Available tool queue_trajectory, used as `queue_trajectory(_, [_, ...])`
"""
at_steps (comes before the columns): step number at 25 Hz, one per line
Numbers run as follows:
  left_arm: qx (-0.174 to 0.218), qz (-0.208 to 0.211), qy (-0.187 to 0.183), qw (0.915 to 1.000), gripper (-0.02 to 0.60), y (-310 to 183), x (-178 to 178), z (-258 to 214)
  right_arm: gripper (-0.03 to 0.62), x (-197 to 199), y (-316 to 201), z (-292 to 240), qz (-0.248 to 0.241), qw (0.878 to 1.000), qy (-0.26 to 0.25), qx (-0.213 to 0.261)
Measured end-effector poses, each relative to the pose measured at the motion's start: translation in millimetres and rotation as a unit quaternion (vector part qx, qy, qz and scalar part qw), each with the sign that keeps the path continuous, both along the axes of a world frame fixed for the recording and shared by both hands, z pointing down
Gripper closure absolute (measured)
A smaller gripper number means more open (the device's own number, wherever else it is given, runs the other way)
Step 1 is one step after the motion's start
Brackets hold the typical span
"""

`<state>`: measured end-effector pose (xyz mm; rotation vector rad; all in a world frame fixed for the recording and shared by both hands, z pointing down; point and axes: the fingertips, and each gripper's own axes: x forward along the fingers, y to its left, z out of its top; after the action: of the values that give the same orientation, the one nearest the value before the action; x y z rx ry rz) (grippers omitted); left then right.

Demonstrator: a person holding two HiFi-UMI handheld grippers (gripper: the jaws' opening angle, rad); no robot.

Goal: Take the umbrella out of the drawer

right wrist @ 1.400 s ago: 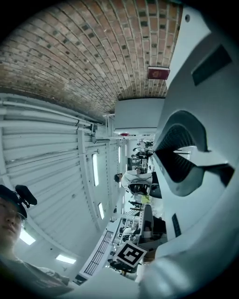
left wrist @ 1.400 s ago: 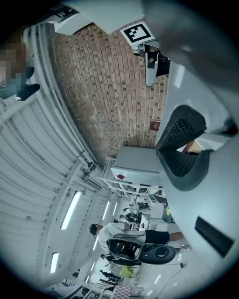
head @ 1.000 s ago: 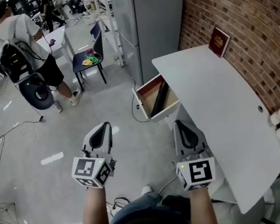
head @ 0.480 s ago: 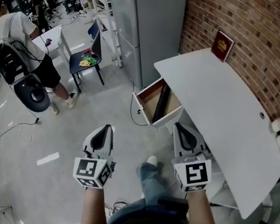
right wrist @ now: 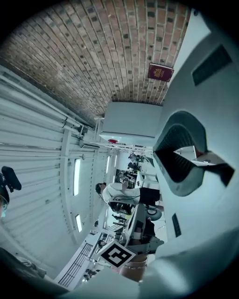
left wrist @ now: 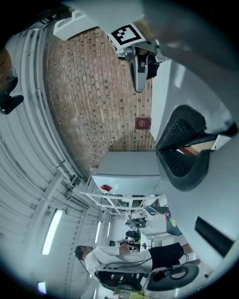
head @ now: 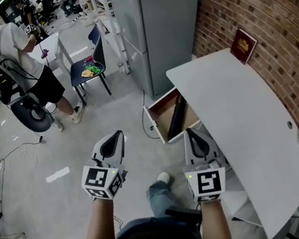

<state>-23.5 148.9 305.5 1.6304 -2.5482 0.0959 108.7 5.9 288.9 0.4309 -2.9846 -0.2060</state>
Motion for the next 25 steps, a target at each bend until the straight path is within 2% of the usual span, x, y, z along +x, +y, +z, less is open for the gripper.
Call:
queue_trajectory(6, [-0.020, 0.052, 0.011, 0.9984, 0.584, -73.5, -42.3, 10.5, 0.602, -34.4, -52.7, 16.5, 0.044, 0.999, 0.008, -0.029])
queue_trajectory(12, [-0.040, 0.121, 0.019, 0.9917, 0.584, -153.2, -69.2, 27.6, 0.602, -53.5, -110.8, 32.0, 0.107, 0.993, 0.015, -0.055])
queue_trajectory(20, [-0.053, 0.181, 0.030, 0.9815, 0.584, -230.4, -76.4, 48.2, 0.602, -57.5, -161.8, 54.0, 0.156, 0.985, 0.037, -0.061])
queue_trajectory(25, [-0.063, 0.226, 0.029, 0.9716, 0.583, -261.4, -62.6, 59.2, 0.602, -27.4, -178.4, 62.8, 0.217, 0.973, 0.035, -0.074])
